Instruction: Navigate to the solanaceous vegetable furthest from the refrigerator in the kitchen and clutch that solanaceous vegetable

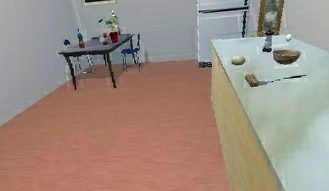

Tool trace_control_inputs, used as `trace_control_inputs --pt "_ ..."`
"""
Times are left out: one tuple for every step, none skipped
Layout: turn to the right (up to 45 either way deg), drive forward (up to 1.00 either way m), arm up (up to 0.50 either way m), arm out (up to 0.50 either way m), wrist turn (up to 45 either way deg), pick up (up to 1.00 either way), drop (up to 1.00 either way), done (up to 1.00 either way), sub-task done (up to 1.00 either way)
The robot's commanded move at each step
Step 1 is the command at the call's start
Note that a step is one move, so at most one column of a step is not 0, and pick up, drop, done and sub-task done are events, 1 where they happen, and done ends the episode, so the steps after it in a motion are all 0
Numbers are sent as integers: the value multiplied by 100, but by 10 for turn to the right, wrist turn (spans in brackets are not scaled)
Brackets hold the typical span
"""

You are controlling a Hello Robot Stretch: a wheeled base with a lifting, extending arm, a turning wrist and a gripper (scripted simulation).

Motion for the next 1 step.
trace_control_inputs --pt "0 0 0 0 270 0 0 0 0"
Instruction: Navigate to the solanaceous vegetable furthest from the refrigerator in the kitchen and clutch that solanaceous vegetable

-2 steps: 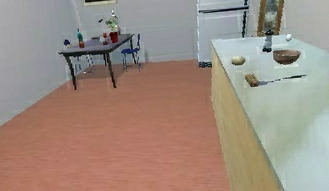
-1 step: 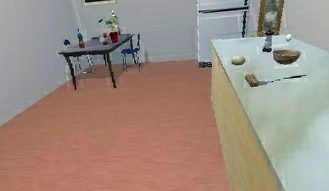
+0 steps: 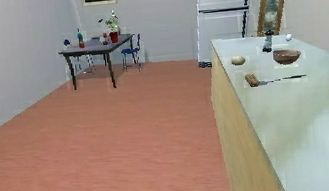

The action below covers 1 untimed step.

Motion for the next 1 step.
trace_control_inputs --pt "0 0 -12 0 0 0 0 0 0"
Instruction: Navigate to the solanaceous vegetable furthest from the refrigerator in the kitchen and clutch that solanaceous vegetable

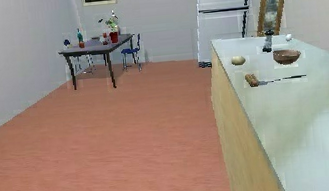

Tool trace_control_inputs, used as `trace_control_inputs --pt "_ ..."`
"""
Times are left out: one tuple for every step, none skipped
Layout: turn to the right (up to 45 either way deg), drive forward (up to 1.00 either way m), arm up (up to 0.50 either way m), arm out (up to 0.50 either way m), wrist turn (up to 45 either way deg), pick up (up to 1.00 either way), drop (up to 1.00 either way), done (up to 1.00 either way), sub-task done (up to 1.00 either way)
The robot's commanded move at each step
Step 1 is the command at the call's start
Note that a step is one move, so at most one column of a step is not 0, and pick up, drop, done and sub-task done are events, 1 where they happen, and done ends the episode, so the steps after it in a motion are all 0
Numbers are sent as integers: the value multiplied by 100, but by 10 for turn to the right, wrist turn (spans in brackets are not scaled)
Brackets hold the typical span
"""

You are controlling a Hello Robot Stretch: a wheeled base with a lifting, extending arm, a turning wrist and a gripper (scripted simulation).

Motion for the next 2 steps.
trace_control_inputs --pt "0 0 0 0 0 100 0 0 0" --pt "0 0 10 0 0 0 0 0 0"
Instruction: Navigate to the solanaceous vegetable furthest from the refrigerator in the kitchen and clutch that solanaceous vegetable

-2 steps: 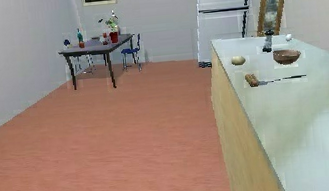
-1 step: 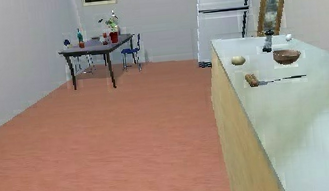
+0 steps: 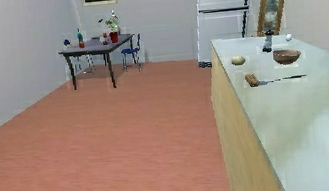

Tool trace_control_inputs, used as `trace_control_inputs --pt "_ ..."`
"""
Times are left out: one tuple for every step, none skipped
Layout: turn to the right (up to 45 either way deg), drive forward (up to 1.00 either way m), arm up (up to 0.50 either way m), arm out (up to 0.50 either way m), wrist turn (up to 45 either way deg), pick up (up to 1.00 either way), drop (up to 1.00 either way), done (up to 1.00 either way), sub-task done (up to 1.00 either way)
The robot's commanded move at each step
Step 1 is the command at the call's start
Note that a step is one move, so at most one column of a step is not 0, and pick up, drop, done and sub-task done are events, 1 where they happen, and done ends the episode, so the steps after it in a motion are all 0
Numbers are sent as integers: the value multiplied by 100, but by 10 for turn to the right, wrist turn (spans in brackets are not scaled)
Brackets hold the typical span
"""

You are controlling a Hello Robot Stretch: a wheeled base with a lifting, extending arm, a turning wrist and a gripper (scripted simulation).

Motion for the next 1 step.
trace_control_inputs --pt "0 0 0 0 0 0 0 100 0"
